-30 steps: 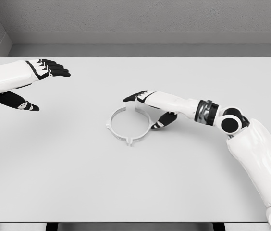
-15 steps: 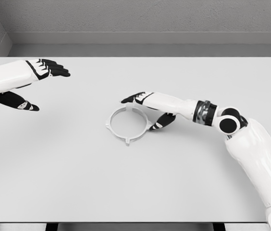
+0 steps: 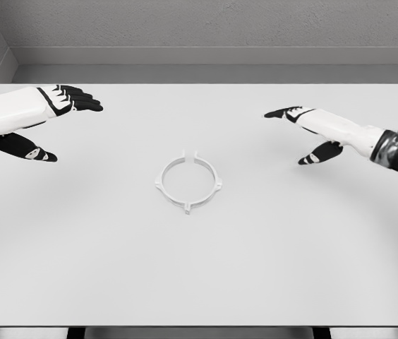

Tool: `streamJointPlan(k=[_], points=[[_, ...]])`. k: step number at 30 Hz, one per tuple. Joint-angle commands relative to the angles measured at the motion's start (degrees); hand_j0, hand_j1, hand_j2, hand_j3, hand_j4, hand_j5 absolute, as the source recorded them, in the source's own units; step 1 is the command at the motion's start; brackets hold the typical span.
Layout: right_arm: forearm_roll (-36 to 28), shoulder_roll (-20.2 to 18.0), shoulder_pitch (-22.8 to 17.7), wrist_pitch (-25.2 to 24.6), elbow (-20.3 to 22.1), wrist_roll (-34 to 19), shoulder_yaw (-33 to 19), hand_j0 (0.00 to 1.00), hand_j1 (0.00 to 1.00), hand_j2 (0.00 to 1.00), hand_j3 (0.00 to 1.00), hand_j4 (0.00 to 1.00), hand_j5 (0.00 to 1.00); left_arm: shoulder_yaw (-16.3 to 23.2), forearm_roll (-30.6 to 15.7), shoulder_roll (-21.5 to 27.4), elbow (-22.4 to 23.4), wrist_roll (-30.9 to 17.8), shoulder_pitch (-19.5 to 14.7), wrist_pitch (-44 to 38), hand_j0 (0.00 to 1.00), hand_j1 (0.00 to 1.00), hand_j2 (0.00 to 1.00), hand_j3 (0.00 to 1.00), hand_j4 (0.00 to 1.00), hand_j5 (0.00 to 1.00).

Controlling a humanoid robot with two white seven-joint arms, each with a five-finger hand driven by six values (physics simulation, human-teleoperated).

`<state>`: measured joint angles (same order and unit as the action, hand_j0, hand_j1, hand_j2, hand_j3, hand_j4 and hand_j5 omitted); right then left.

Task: Assemble PVC drainage pipe clamps

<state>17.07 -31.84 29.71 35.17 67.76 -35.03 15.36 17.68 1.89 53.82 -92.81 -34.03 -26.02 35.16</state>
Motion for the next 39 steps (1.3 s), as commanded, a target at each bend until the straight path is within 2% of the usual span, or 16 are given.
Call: streamJointPlan(k=[1,4,6,7,9,10,11,12,13,20,22,29,30,37,39], points=[[-1.33,-4.72,0.0,-0.17,-0.26,0.03,-3.67,1.0,1.0,1.0,1.0,1.0,1.0,0.07,-0.39,0.05,0.0,0.02,0.0,-0.16,1.0,1.0,1.0,1.0,1.0,1.0],[-2.3,-5.87,-3.86,-0.17,0.01,0.03,-11.58,1.0,1.0,1.0,1.0,1.0,1.0,0.07,-0.31,-0.03,0.44,-0.97,-0.09,-0.16,1.0,1.0,1.0,1.0,1.0,1.0],[-2.3,-6.65,-5.27,-0.17,0.18,0.03,-11.85,1.0,1.0,1.0,1.0,1.0,1.0,0.07,-0.13,-1.17,1.14,-0.97,-2.37,-0.16,1.0,1.0,1.0,1.0,1.0,1.0],[-2.3,-6.83,-5.45,-0.17,0.36,0.03,-11.76,1.0,1.0,1.0,1.0,1.0,1.0,0.07,4.07,-3.54,1.23,-0.97,-4.47,-0.16,1.0,1.0,1.0,1.0,1.0,1.0],[-2.3,-6.75,-5.27,-0.17,0.62,0.03,-11.32,1.0,1.0,1.0,1.0,1.0,1.0,0.25,8.48,-6.97,1.32,-0.97,-5.8,-0.16,1.0,1.0,1.0,1.0,1.0,1.0],[-2.21,-6.83,-5.88,-0.17,2.37,0.03,-10.01,1.0,1.0,1.0,1.0,1.0,1.0,1.64,9.45,-8.55,1.4,-0.97,-6.76,-0.16,1.0,1.0,1.0,1.0,1.0,1.0],[-2.13,-6.74,-5.63,-0.17,3.08,0.03,-8.42,1.0,1.0,1.0,1.0,1.0,1.0,4.63,9.97,-8.91,1.67,-0.97,-9.13,-0.16,1.0,1.0,1.0,1.0,1.0,1.0],[-2.13,-6.66,-5.45,-0.17,3.26,0.03,-8.25,1.0,1.0,1.0,1.0,1.0,1.0,8.77,11.64,-11.63,3.24,-0.97,-12.3,-0.16,1.0,1.0,1.0,1.0,1.0,1.0],[-2.04,-6.74,-5.63,-0.17,3.08,0.03,-8.25,1.0,1.0,1.0,1.0,1.0,1.0,10.62,13.75,-14.71,5.53,-0.97,-13.89,-0.16,1.0,1.0,1.0,1.0,1.0,1.0],[-1.6,-7.45,-5.54,-0.17,2.73,0.03,-8.51,1.0,1.0,1.0,1.0,1.0,1.0,11.06,19.64,-19.72,7.11,-0.97,-14.24,-0.16,1.0,1.0,1.0,1.0,1.0,1.0],[-1.51,-7.45,-5.45,-0.17,2.73,0.03,-8.95,1.0,1.0,1.0,1.0,1.0,1.0,11.15,19.82,-21.13,8.87,-0.97,-14.77,-0.16,1.0,1.0,1.0,1.0,1.0,1.0],[-1.6,-8.85,-4.75,-0.17,2.47,0.03,-7.28,1.0,1.0,1.0,1.0,1.0,1.0,12.11,19.82,-22.97,9.49,-0.97,-14.59,-0.16,1.0,1.0,1.0,1.0,1.0,1.0],[-1.6,-10.61,-4.75,-0.17,2.64,0.03,-7.19,1.0,1.0,1.0,1.0,1.0,1.0,12.2,19.82,-23.24,9.58,-0.97,-14.68,-0.16,1.0,1.0,1.0,1.0,1.0,1.0],[-1.51,-10.88,-5.36,-0.17,2.38,0.03,-6.84,1.0,1.0,1.0,1.0,1.0,1.0,13.61,20.08,-26.4,14.59,-0.97,-14.85,-0.16,1.0,1.0,1.0,1.0,1.0,1.0],[-1.51,-10.88,-5.45,-0.17,2.38,0.03,-6.84,1.0,1.0,1.0,1.0,1.0,1.0,13.52,21.49,-27.1,16.08,-0.97,-14.68,-0.16,1.0,1.0,1.0,1.0,1.0,1.0]])
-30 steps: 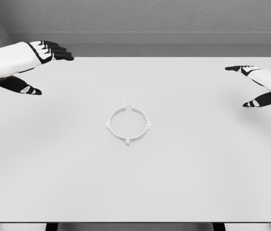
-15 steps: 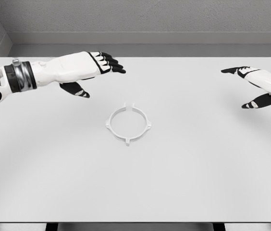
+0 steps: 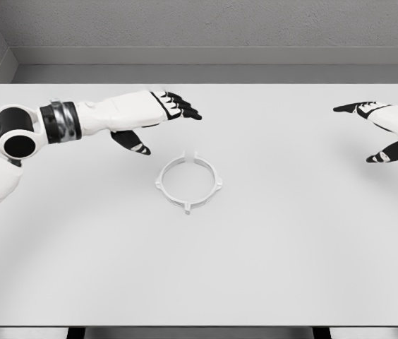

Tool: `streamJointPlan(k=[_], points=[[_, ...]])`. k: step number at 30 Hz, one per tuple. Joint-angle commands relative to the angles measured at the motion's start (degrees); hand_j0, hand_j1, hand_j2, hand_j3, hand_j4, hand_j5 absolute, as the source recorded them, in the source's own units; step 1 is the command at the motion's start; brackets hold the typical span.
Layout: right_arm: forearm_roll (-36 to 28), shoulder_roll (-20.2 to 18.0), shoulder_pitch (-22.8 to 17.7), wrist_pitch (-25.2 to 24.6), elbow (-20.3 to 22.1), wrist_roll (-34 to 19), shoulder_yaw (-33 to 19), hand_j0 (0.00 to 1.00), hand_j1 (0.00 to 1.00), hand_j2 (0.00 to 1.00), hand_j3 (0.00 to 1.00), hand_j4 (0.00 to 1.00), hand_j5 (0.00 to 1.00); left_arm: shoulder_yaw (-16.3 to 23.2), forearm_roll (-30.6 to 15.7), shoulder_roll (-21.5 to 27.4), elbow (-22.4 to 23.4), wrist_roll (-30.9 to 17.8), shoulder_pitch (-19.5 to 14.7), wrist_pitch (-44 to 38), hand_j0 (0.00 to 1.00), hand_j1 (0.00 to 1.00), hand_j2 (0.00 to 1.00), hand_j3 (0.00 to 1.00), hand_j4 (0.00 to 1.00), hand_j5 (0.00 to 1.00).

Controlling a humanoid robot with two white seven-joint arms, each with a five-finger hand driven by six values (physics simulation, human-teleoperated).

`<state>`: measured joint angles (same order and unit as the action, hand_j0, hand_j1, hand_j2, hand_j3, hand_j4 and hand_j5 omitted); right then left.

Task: Assemble PVC drainage pipe clamps

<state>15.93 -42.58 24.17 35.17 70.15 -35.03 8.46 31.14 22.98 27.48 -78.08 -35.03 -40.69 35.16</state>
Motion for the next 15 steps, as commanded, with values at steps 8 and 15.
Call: streamJointPlan(k=[8,15], points=[[-0.46,-0.14,1.31,-0.17,-0.01,0.03,-0.28,1.0,1.0,1.0,1.0,1.0,1.0,-0.73,4.79,-5.51,9.97,0.03,-0.53,-0.16,1.0,1.0,1.0,1.0,1.0,1.0],[-0.29,0.21,1.93,-0.17,-0.1,0.03,-0.37,1.0,1.0,1.0,1.0,1.0,1.0,-0.91,6.46,-7.97,15.51,0.03,-2.37,-0.16,1.0,1.0,1.0,1.0,1.0,1.0]])
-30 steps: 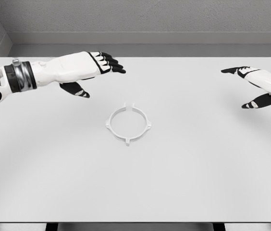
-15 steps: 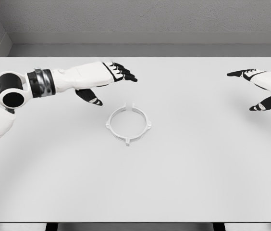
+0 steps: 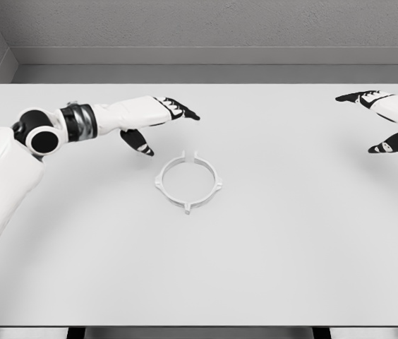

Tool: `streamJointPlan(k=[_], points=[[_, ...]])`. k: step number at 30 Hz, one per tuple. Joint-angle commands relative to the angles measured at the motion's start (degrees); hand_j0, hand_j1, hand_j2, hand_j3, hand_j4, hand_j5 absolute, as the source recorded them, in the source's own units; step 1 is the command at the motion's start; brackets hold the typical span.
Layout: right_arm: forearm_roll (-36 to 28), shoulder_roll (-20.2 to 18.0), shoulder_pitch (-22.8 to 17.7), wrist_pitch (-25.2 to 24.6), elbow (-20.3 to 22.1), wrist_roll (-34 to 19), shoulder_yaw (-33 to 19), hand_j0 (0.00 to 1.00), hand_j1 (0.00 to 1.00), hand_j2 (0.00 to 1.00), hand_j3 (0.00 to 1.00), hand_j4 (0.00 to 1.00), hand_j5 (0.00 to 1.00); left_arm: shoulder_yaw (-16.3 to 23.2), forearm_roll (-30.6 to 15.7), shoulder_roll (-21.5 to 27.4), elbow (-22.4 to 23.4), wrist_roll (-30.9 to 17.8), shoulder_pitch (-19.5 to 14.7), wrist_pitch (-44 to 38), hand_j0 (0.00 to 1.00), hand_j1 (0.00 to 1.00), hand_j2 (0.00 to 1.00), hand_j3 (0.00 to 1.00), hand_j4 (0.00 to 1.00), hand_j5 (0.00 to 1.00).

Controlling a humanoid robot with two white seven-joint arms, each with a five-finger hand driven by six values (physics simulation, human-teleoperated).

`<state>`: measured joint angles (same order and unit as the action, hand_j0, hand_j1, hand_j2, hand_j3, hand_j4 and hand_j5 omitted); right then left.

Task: Assemble PVC drainage pipe clamps

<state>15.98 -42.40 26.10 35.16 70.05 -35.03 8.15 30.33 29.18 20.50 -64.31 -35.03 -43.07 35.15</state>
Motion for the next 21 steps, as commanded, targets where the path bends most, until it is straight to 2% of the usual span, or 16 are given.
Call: streamJointPlan(k=[1,11,17,21], points=[[-0.34,0.04,0.0,-0.16,0.0,0.03,-0.06,1.0,1.0,1.0,1.0,1.0,1.0,-0.09,0.36,-1.33,1.82,0.03,0.0,-0.15,1.0,1.0,1.0,1.0,1.0,1.0],[-0.43,0.04,-0.35,-0.16,0.0,0.03,-0.06,1.0,1.0,1.0,1.0,1.0,1.0,0.08,3.08,-4.94,3.49,0.03,-0.53,-0.15,1.0,1.0,1.0,1.0,1.0,1.0],[-0.43,0.13,-0.26,-0.16,0.09,0.03,0.03,1.0,1.0,1.0,1.0,1.0,1.0,-0.36,3.26,-5.29,4.37,0.03,-0.62,-0.15,1.0,1.0,1.0,1.0,1.0,1.0],[-0.43,0.13,-0.26,-0.16,0.09,0.03,0.03,1.0,1.0,1.0,1.0,1.0,1.0,-7.91,5.98,-4.32,5.16,0.03,-0.7,-0.15,1.0,1.0,1.0,1.0,1.0,1.0]])
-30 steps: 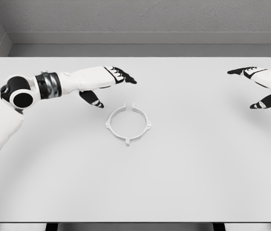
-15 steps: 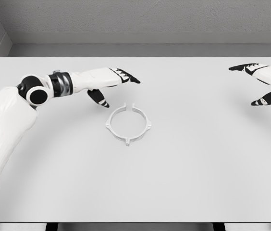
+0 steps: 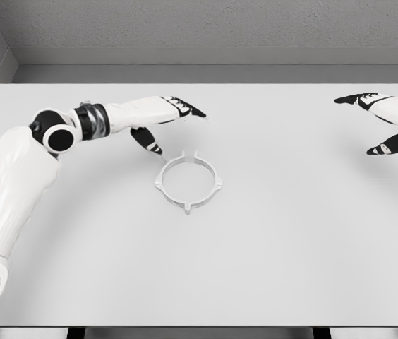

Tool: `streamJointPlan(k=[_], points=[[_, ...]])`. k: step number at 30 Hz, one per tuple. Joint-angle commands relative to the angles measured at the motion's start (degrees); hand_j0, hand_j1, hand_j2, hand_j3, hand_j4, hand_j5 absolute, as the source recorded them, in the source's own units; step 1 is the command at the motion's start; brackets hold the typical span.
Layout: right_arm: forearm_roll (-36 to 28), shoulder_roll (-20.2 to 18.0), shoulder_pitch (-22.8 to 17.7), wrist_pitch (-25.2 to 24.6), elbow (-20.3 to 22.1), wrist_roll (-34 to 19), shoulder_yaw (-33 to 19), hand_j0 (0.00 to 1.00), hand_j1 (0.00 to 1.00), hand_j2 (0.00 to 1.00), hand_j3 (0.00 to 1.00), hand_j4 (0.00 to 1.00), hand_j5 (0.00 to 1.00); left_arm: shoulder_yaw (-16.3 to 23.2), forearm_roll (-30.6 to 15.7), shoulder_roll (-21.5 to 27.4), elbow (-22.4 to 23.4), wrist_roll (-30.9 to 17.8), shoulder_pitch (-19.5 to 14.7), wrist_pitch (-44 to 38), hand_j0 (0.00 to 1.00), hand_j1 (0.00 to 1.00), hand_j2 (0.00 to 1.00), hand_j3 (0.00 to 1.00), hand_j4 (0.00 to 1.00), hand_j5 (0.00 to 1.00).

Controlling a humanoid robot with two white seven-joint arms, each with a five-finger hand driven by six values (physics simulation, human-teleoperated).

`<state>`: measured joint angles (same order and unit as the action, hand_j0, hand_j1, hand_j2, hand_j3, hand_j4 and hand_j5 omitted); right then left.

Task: Assemble PVC drainage pipe clamps

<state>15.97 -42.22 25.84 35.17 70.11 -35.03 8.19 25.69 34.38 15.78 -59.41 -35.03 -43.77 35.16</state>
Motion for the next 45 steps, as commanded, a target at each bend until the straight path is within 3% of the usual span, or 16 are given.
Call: streamJointPlan(k=[1,9,45], points=[[-0.41,-0.06,0.0,-0.17,0.03,0.03,-0.01,1.0,1.0,1.0,1.0,1.0,1.0,-3.37,0.96,0.39,0.26,0.03,0.0,-0.16,1.0,1.0,1.0,1.0,1.0,1.0],[-0.41,0.03,-0.09,-0.17,0.11,0.03,0.08,1.0,1.0,1.0,1.0,1.0,1.0,-2.66,3.24,-1.89,5.53,0.03,0.26,-0.16,1.0,1.0,1.0,1.0,1.0,1.0],[-0.41,0.12,0.09,-0.17,0.38,0.03,0.16,1.0,1.0,1.0,1.0,1.0,1.0,-0.56,5.17,-5.67,5.71,0.03,0.09,-0.16,1.0,1.0,1.0,1.0,1.0,1.0]])
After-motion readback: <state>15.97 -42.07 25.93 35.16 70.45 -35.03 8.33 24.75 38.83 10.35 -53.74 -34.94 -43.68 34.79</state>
